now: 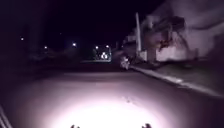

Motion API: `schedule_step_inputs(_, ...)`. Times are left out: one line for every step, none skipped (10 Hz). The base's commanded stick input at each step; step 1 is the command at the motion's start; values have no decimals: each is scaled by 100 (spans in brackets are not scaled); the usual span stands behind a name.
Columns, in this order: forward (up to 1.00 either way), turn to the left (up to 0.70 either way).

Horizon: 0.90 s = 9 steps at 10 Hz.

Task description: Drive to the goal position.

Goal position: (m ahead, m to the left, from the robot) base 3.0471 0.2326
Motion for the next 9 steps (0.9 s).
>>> schedule_step_inputs(70, 0)
schedule_step_inputs(70, 0)
schedule_step_inputs(70, 0)
schedule_step_inputs(70, 0)
schedule_step_inputs(70, 0)
schedule_step_inputs(70, 0)
schedule_step_inputs(70, 0)
schedule_step_inputs(70, 0)
schedule_step_inputs(70, 0)
